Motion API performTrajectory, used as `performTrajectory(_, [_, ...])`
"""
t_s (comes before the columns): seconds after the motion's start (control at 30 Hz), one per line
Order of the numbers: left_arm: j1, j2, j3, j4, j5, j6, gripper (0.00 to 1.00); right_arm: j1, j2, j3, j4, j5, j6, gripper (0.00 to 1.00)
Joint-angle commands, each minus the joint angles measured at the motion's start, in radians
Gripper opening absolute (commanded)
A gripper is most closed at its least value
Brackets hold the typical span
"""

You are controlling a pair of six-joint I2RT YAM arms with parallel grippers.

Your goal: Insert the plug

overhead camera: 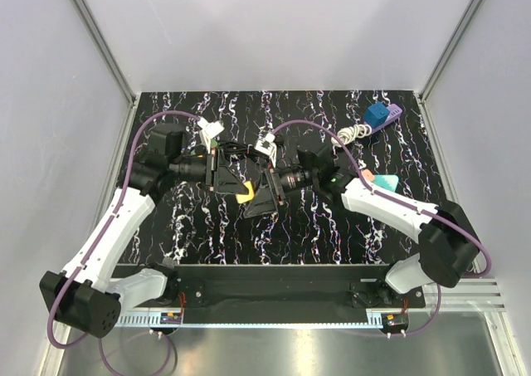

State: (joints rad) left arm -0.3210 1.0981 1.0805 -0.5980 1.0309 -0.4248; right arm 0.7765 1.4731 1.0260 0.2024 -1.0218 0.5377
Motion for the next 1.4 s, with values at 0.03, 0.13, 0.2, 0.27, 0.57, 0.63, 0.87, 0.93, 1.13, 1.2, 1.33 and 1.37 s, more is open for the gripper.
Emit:
performTrajectory(0.03, [0.0, 0.008, 0.064, -0.034, -0.093, 0.018, 0.0, -0.011, -0.049, 0.022, -0.032, 0.101, -0.024, 0.87])
performTrajectory(0.13, [0.002, 0.014, 0.1, -0.078, -0.193, 0.021, 0.0, -0.034, -0.109, 0.0, -0.057, 0.15, -0.025, 0.97])
performTrajectory(0.2, [0.005, 0.028, 0.12, -0.121, -0.271, 0.024, 0.0, -0.055, -0.166, -0.01, -0.072, 0.187, -0.022, 1.0])
performTrajectory(0.27, [0.02, 0.054, 0.153, -0.154, -0.441, 0.008, 0.0, -0.069, -0.21, -0.038, -0.078, 0.218, -0.019, 1.0])
performTrajectory(0.57, [0.178, 0.149, 0.214, -0.137, -0.934, -0.033, 0.0, -0.082, -0.454, -0.148, -0.135, 0.544, -0.034, 1.0])
performTrajectory(0.63, [0.192, 0.173, 0.228, -0.067, -0.943, 0.114, 0.0, -0.083, -0.465, -0.162, -0.149, 0.572, -0.047, 1.0])
performTrajectory(0.87, [0.342, 0.333, 0.321, 0.029, -0.887, 0.396, 0.0, -0.083, -0.462, -0.196, -0.147, 0.603, -0.076, 1.0])
performTrajectory(0.93, [0.436, 0.421, 0.334, 0.075, -0.741, 0.402, 0.0, -0.083, -0.458, -0.199, -0.147, 0.608, -0.081, 1.0])
performTrajectory(1.13, [0.595, 0.517, 0.222, 0.346, -0.438, 0.516, 0.0, -0.083, -0.45, -0.208, -0.147, 0.608, -0.116, 1.0])
performTrajectory(1.2, [0.608, 0.499, 0.167, 0.408, -0.295, 0.696, 0.0, -0.083, -0.453, -0.213, -0.15, 0.611, -0.134, 1.0])
performTrajectory(1.33, [0.612, 0.514, 0.128, 0.389, -0.232, 0.891, 0.0, -0.085, -0.471, -0.211, -0.17, 0.62, -0.185, 1.0])
performTrajectory(1.37, [0.623, 0.538, 0.119, 0.385, -0.226, 0.909, 0.0, -0.083, -0.473, -0.213, -0.172, 0.629, -0.183, 1.0])
